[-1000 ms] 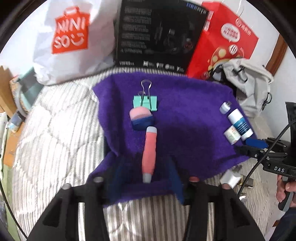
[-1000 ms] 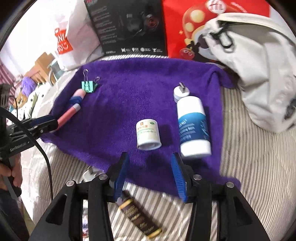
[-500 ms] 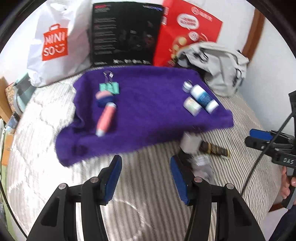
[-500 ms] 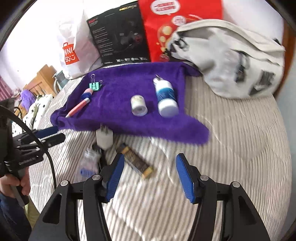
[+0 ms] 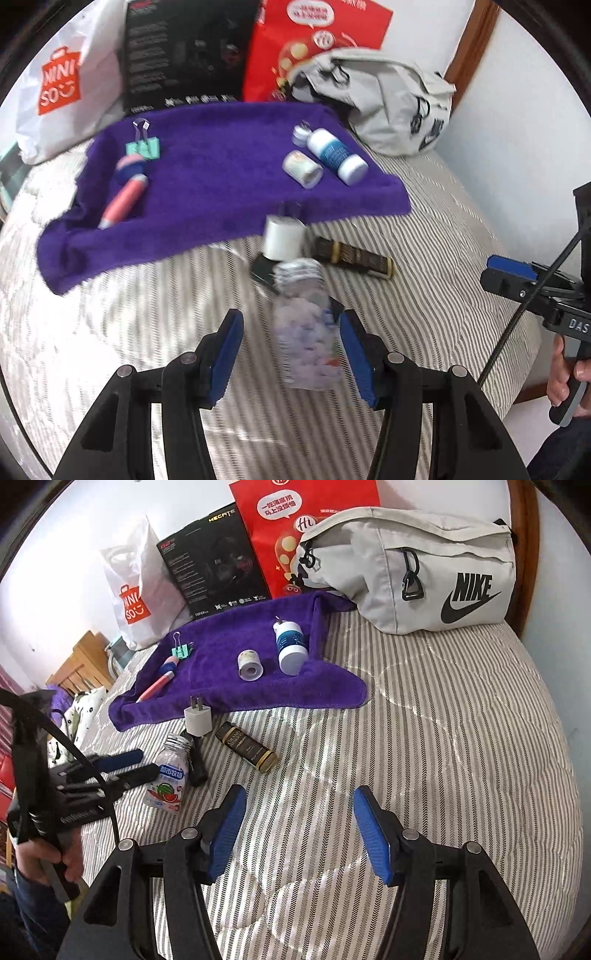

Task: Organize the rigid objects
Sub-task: 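Grasp the clear pill jar with left gripper while right gripper moves to the Grand Reserve bottle, then lift the pill jar with left gripper while right gripper grasps the Grand Reserve bottle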

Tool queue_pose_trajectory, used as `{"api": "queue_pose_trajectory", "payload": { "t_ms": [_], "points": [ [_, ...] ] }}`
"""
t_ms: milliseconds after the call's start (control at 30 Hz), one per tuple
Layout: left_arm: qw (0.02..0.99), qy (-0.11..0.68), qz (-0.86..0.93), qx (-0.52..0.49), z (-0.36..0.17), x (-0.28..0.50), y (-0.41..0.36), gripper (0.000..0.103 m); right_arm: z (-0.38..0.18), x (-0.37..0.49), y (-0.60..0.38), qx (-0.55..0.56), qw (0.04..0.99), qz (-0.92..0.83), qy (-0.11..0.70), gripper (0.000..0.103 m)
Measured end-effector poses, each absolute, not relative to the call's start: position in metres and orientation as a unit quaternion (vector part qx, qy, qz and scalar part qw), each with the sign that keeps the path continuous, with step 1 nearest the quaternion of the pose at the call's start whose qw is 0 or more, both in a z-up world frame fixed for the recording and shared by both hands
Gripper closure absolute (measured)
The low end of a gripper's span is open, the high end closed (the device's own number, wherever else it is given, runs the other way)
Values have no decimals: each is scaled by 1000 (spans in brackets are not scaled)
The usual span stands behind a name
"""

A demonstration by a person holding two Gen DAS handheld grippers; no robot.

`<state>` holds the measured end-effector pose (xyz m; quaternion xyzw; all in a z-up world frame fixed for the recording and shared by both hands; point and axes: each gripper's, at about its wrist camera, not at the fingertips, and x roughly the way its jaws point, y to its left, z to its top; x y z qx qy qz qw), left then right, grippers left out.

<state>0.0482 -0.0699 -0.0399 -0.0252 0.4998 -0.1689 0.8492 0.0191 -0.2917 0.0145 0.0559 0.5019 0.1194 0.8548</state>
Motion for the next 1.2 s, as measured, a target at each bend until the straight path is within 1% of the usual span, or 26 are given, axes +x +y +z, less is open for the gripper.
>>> {"api": "queue_pose_trajectory", "payload": {
  "t_ms": [167, 367, 467, 667, 1033, 1200],
  "points": [
    [838, 519, -167, -20, -57, 51, -83, 51, 8, 19, -293, 56, 850, 122, 509, 43],
    [838, 523, -158, -1, -66, 53, -88, 52, 2, 22, -294, 60, 847, 124, 514, 43],
    [841, 516, -162, 8, -67, 51, -92, 62, -3, 24, -294, 60, 844, 122, 519, 43],
    [841, 512, -172, 11, -66, 53, -89, 63, -13, 27, -290, 57, 838, 119, 530, 43],
    [850, 515, -114, 8, -63, 53, -25, 64, -20, 51, -258, 33, 831, 161, 531, 43],
    [850, 516, -109, -7, -66, 52, -6, 65, -31, 74, -227, -28, 827, 181, 532, 43]
  ]
}}
